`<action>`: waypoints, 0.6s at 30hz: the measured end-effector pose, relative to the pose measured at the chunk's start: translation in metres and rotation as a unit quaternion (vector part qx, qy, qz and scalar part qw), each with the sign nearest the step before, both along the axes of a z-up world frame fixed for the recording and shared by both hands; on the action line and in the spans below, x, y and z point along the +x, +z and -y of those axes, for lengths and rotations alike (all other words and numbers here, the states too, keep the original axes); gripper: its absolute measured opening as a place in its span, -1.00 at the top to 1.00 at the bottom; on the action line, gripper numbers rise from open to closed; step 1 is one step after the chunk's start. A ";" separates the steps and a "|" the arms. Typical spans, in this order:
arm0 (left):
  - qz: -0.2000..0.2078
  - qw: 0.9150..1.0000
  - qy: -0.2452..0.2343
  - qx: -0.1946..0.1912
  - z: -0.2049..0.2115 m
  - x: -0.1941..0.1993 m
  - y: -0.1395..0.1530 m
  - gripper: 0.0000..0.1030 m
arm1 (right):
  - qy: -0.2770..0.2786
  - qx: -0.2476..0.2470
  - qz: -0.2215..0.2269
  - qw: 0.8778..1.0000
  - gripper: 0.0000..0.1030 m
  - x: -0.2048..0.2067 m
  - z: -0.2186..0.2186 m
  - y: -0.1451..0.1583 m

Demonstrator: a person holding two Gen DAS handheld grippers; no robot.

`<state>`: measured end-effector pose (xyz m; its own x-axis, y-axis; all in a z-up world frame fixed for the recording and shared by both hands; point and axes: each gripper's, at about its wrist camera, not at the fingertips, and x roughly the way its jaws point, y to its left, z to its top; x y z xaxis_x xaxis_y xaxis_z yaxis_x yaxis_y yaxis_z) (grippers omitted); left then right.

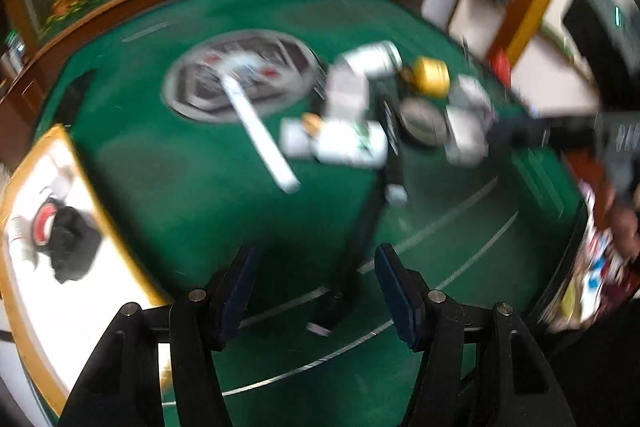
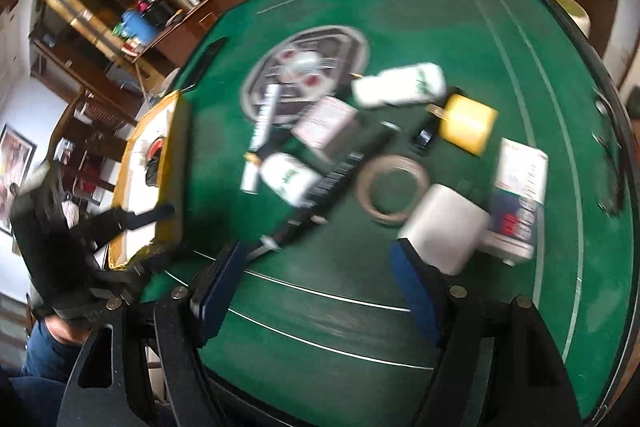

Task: Organize rigid objects
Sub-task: 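Move both open tools back over the remaining items on the table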

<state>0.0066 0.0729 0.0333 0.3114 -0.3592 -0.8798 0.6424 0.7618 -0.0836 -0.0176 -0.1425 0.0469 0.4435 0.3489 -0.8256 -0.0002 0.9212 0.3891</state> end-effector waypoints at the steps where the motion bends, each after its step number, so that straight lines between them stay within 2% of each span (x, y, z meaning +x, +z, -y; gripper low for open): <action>1: -0.007 1.000 -0.003 0.005 0.006 -0.002 -0.006 -0.23 | -0.002 -0.001 -0.003 1.000 -0.44 -0.002 0.008 -0.002; 5: -0.001 0.999 0.007 0.034 0.024 -0.001 -0.017 -0.23 | -0.009 -0.004 0.001 1.000 -0.44 -0.002 0.032 -0.005; 7: -0.001 0.999 0.020 0.046 0.028 0.005 -0.020 0.06 | -0.008 -0.017 0.002 1.000 -0.44 -0.001 0.041 -0.005; 8: -0.005 0.998 0.027 0.054 0.032 0.007 -0.024 0.35 | -0.003 -0.025 0.004 1.000 -0.44 -0.002 0.046 -0.006; 9: -0.013 0.998 0.035 0.060 0.036 0.007 -0.029 0.40 | 0.010 -0.034 0.007 0.999 -0.44 -0.001 0.047 -0.005; 12: -0.008 0.997 0.055 0.051 0.037 0.006 -0.032 0.41 | 0.066 -0.083 0.015 0.994 -0.43 0.002 0.044 -0.006; 15: -0.009 0.997 0.065 0.046 0.036 0.006 -0.034 0.41 | 0.158 -0.153 0.026 0.975 -0.38 0.009 0.023 -0.011; 18: -0.006 0.997 0.067 0.049 0.038 0.004 -0.034 0.41 | 0.204 -0.179 0.006 0.962 -0.36 0.021 0.013 -0.023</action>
